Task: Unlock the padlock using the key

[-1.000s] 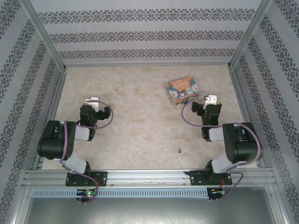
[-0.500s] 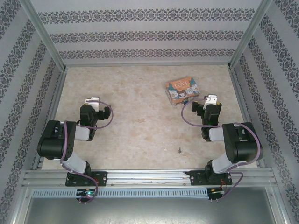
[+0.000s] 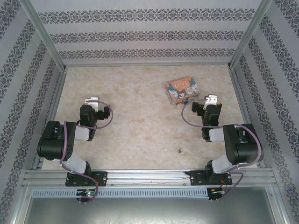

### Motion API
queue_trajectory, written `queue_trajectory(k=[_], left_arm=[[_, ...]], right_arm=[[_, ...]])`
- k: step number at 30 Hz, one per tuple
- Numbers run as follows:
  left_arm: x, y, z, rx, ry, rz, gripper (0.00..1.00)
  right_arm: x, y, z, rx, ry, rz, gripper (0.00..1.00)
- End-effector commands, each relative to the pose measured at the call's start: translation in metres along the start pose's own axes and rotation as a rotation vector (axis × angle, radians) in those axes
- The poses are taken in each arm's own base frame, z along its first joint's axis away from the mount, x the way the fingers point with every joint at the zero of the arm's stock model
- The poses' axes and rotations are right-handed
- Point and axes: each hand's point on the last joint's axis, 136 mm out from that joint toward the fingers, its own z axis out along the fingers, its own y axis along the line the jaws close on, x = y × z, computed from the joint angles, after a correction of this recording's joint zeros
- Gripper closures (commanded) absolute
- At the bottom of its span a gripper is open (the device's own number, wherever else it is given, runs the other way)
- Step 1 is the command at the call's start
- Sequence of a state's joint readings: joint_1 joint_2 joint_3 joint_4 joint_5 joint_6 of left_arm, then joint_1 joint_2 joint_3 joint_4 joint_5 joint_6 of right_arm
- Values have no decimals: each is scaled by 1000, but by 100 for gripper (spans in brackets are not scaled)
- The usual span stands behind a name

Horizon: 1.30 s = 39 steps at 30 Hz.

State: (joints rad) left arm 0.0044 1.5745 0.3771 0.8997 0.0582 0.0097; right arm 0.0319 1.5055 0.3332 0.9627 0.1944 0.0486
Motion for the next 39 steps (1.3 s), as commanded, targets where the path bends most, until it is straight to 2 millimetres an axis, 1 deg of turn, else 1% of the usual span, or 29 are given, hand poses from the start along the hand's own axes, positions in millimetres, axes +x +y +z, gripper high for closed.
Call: queue_trajectory(k=[1, 3, 4, 6, 7, 8, 10, 12, 15, 16, 19, 20, 24, 27, 30, 35, 39], left_arm=[[-30, 18, -14, -84, -66, -47, 1], [-42, 27, -19, -134, -42, -68, 1], [-47, 31, -22, -156, -30, -86, 1], [-60, 42, -28, -223, -19, -187, 1], [-64, 45, -30, -236, -20, -239, 1], [-69, 43, -32, -227, -21, -289, 1], [-76, 32, -32, -163, -6, -343, 1], [-81, 17, -29, -81, 35, -389, 1], [-81, -9, -24, 28, 105, -436, 1], [-82, -19, -23, 63, 124, -455, 0], [-80, -63, -17, 176, 202, -475, 0], [-78, -81, -15, 209, 235, -468, 0], [-85, -157, -7, 350, 309, -456, 0], [-92, -211, 0, 442, 355, -467, 0], [-95, -259, 6, 524, 402, -461, 0], [-88, -312, 18, 578, 484, -473, 0], [-80, -340, 28, 612, 535, -488, 0]], right_arm=[[-23, 1, -16, 2, -61, 6, 2], [-27, -4, -23, 20, -19, 29, 2], [-38, -4, -25, 18, -16, 38, 2], [-50, -5, -32, 15, 6, 59, 2], [-53, -6, -35, 11, 24, 76, 2], [-58, -6, -37, 3, 38, 97, 1], [-63, -8, -39, -11, 79, 151, 2], [-66, -8, -37, -43, 133, 214, 2], [-68, -3, -29, -108, 217, 305, 2], [-69, 0, -26, -135, 245, 334, 2], [-71, 11, -13, -211, 318, 423, 1], [-70, 13, -7, -221, 337, 448, 2], [-69, 17, 21, -238, 375, 512, 2], [-64, 18, 44, -256, 394, 566, 2], [-56, 22, 67, -287, 421, 598, 2], [-47, 28, 95, -322, 456, 610, 1], [-41, 40, 112, -390, 498, 621, 2]])
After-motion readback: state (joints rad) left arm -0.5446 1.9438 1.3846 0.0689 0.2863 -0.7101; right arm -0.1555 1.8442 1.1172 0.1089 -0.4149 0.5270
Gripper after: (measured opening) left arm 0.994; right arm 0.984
